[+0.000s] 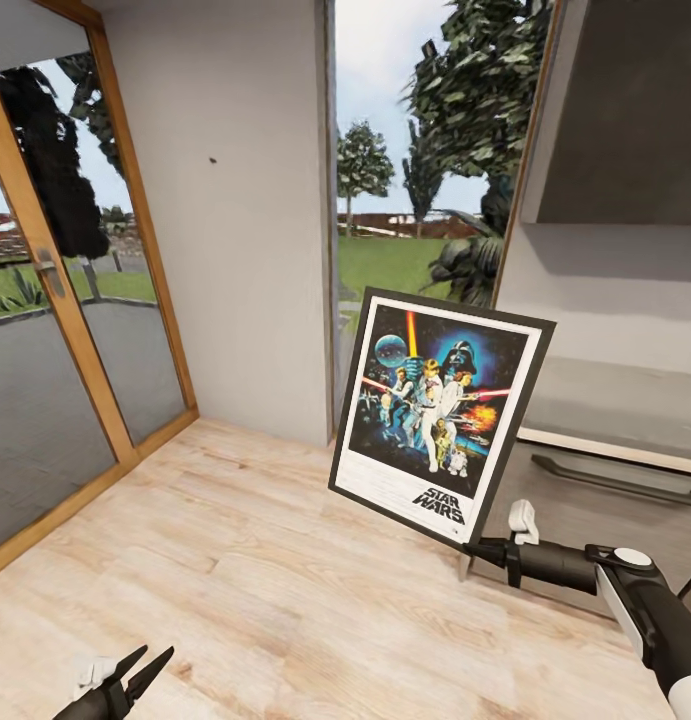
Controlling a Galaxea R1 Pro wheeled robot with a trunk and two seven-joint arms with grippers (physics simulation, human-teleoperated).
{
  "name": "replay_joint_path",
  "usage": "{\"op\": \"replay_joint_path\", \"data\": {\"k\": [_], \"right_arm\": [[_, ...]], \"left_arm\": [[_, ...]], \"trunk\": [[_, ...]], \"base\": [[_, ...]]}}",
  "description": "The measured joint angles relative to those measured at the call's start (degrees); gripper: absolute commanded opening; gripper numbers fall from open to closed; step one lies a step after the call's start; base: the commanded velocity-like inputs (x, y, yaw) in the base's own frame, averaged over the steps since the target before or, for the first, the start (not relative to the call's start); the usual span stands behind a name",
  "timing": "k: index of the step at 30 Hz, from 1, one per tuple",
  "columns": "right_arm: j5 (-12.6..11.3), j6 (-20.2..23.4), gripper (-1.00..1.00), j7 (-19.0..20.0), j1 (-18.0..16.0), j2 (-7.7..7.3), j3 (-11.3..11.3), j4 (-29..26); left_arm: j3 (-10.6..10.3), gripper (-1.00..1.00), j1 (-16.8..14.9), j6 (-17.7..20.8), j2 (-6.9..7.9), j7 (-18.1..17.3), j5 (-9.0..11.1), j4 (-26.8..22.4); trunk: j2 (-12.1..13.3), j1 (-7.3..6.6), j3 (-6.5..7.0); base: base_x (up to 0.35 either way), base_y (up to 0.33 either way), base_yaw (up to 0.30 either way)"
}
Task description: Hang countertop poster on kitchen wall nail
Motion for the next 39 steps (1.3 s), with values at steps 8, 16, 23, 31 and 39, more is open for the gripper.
{"op": "replay_joint_path", "data": {"k": [8, 16, 23, 31, 39], "right_arm": [[0.00, 0.02, -1.00, 0.00, 0.01, 0.02, 0.00, 0.04], [0.00, 0.02, -1.00, 0.00, 0.02, 0.02, 0.00, 0.04], [0.00, 0.02, -1.00, 0.00, 0.02, 0.02, 0.00, 0.05], [0.00, -0.01, -1.00, 0.00, 0.01, 0.02, 0.00, 0.05], [0.00, -0.14, -1.00, 0.00, 0.02, 0.02, -0.02, 0.04]], "left_arm": [[0.00, 1.00, 0.00, 0.00, -0.01, 0.04, 0.00, 0.00], [-0.02, 1.00, 0.00, 0.00, -0.01, 0.03, -0.04, 0.00], [-0.03, 1.00, 0.00, 0.00, -0.01, 0.03, -0.07, 0.00], [-0.06, 1.00, 0.00, 0.00, -0.01, 0.01, -0.09, 0.00], [-0.09, 1.00, 0.00, 0.00, -0.10, 0.01, -0.09, 0.00]], "trunk": [[3.21, -1.76, 1.44], [6.42, -3.52, 2.88], [9.23, -5.06, 4.14], [12.45, -6.81, 5.58], [15.66, -8.57, 7.02]], "base": [[0.000, 0.000, 0.000], [0.000, 0.000, 0.000], [0.000, 0.000, 0.000], [0.000, 0.000, 0.000], [0.000, 0.000, 0.000]]}}
